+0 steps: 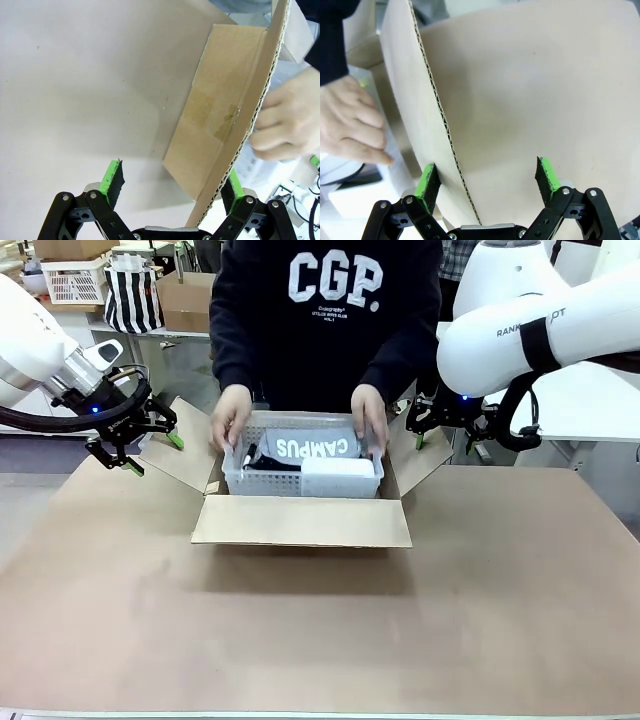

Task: Pack the gift set into the box.
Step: Lift both hands away from the flaps of the Package Box.

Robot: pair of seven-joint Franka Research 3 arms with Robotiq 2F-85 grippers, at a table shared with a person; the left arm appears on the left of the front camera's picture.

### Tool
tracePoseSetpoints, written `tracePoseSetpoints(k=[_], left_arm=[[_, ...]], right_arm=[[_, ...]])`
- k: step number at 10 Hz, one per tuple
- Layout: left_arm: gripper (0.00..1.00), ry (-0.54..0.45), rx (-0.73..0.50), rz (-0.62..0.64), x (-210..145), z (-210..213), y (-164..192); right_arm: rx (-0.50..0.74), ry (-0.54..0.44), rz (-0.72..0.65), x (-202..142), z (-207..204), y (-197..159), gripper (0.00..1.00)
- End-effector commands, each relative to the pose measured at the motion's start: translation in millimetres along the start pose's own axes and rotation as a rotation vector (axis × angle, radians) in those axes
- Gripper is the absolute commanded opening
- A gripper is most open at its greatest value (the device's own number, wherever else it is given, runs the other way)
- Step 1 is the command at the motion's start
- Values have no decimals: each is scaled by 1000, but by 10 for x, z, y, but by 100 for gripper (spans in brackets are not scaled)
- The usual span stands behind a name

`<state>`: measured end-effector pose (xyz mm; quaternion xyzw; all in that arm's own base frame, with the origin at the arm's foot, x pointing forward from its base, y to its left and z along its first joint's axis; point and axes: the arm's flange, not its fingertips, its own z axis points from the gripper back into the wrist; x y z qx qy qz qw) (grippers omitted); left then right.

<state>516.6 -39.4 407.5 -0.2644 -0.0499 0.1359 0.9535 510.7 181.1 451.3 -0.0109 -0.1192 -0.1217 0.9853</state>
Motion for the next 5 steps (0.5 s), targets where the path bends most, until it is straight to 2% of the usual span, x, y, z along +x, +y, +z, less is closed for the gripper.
tracePoseSetpoints(k=[1, 5], left_arm=[[100, -6, 15, 9, -23, 20, -2], [100, -6, 15, 9, -23, 20, -2]], right_arm=[[-26, -13, -21, 23, 22, 29, 100], [-26, -13, -21, 23, 22, 29, 100]])
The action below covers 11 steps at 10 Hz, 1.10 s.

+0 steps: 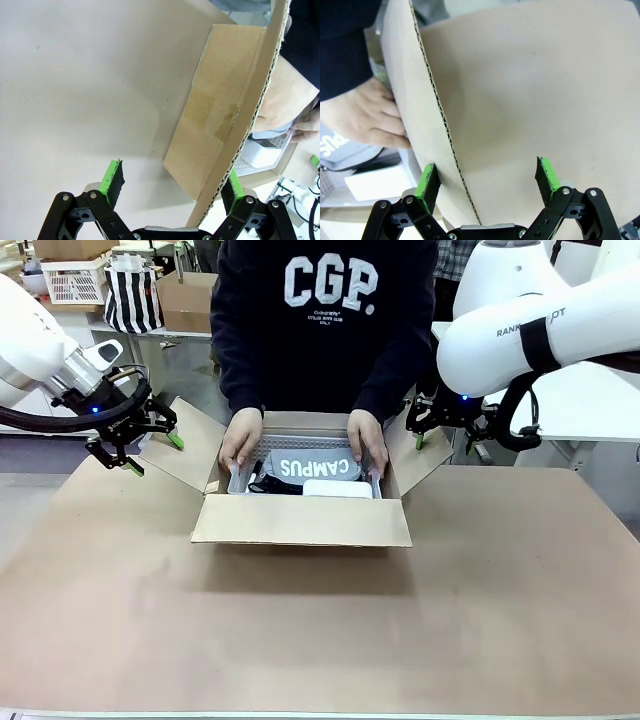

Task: Pack the gift set into the box.
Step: Lift both hands away from the flaps of the Package Box.

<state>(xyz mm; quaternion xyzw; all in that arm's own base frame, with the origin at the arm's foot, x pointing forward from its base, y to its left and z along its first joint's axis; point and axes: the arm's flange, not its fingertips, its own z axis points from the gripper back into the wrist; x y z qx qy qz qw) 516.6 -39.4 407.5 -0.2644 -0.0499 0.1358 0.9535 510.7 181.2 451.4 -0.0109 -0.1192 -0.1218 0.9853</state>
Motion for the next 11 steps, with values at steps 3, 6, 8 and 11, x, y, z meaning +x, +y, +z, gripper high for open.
tracePoseSetpoints(k=[3, 6, 8, 11], left_arm=[[100, -6, 15, 9, -23, 20, -2], [100, -6, 15, 9, -23, 20, -2], [100, -6, 15, 9, -23, 20, -2], [100, -6, 15, 9, -23, 20, -2]], right_arm=[[-26, -13, -21, 22, 22, 29, 100], [-26, -13, -21, 22, 22, 29, 100], [-26, -13, -21, 22, 22, 29, 100], [-26, -13, -21, 22, 22, 29, 100]])
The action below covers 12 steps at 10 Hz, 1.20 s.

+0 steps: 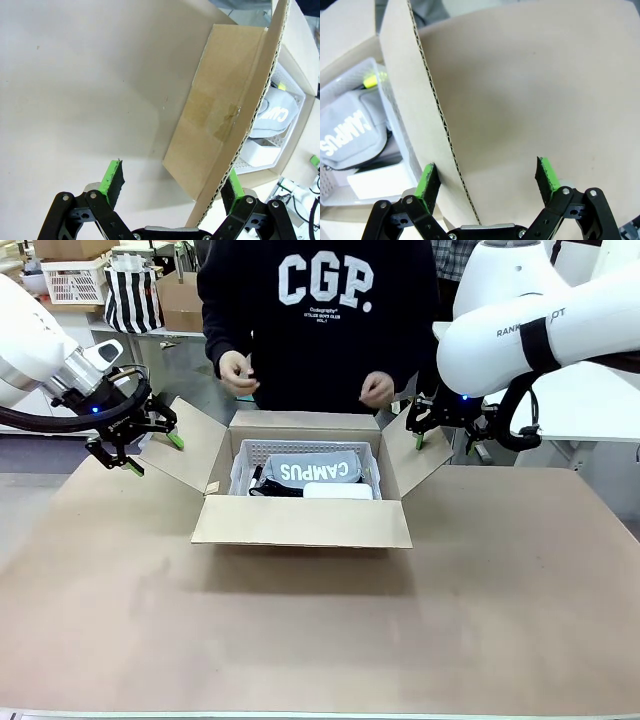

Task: Pack the gift set into the box.
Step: Lift both hands away from the flaps of the Package Box.

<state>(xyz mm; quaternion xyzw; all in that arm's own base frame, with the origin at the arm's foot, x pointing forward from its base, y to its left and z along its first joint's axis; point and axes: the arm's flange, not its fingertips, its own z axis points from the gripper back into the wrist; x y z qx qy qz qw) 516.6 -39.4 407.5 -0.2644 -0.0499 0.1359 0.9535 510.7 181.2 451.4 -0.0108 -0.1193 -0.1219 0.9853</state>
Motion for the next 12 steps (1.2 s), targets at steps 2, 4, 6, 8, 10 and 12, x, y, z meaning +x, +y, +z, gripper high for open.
tracePoseSetpoints(k=[2, 4, 6, 8, 10, 12], left_arm=[[100, -6, 15, 9, -23, 20, -2], [100, -6, 15, 9, -23, 20, -2], [100, -6, 15, 9, -23, 20, -2], [100, -6, 15, 9, -23, 20, -2], [100, -6, 15, 9, -23, 20, -2], [100, -6, 15, 9, -23, 20, -2]], right_arm=[[-26, -13, -21, 22, 22, 29, 100], [-26, -13, -21, 22, 22, 29, 100], [-26, -13, -21, 22, 22, 29, 100], [-26, -13, -21, 22, 22, 29, 100], [-26, -13, -21, 22, 22, 29, 100], [-26, -13, -21, 22, 22, 29, 100]])
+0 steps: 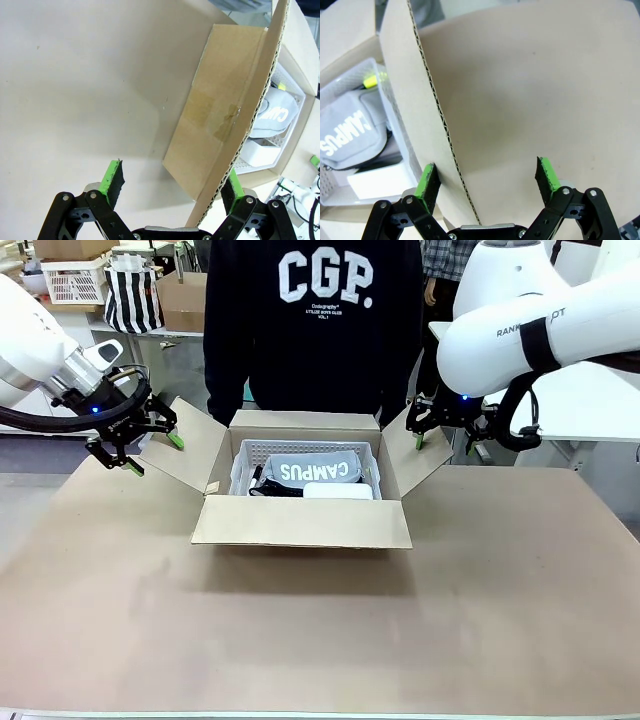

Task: Pack the gift set into the box.
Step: Lift both hands away from the flaps of the Package Box.

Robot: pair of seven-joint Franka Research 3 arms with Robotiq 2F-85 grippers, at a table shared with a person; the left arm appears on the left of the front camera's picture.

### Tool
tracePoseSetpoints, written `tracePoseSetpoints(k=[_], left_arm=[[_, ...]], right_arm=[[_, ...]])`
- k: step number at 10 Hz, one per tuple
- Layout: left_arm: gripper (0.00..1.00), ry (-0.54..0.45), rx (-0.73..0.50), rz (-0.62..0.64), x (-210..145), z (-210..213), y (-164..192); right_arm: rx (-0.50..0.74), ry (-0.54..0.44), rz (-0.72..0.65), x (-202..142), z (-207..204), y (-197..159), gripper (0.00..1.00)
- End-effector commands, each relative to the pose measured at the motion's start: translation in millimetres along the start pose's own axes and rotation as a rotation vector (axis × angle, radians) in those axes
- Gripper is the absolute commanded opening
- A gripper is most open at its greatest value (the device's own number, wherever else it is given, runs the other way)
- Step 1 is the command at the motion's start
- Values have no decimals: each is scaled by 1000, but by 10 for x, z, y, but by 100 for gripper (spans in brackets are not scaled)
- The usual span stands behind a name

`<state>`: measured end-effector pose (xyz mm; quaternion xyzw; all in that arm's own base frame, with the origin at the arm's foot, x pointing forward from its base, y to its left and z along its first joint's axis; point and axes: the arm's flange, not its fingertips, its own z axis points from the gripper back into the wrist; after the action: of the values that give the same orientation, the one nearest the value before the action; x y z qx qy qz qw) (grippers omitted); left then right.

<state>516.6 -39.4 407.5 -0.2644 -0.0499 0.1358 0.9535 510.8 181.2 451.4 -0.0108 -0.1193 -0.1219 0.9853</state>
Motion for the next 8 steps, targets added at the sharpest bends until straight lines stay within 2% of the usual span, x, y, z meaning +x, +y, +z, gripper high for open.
tracePoseSetpoints(k=[1, 2, 3, 4, 5, 6, 7, 8], left_arm=[[100, -6, 15, 9, -23, 20, -2], [100, 0, 0, 0, 0, 0, 0], [100, 78, -175, -45, -133, 176, 3], [100, 110, -304, -25, -270, 387, 69], [100, 134, -435, -72, -449, 637, 206], [100, 141, -588, -130, -635, 878, 388], [100, 92, -788, -243, -799, 1048, 554], [100, 64, -965, -385, -841, 1099, 629]], right_arm=[[0, 0, 0, 0, 0, 0, 100], [167, 73, 79, -30, 61, -48, 100], [308, 139, 62, -50, 191, -210, 100], [398, 177, 30, -86, 343, -433, 100], [566, 162, 83, -171, 549, -705, 100], [800, 174, 116, -278, 773, -974, 100], [1081, 198, 154, -343, 890, -1195, 100], [1213, 251, 80, -328, 853, -1250, 100]])
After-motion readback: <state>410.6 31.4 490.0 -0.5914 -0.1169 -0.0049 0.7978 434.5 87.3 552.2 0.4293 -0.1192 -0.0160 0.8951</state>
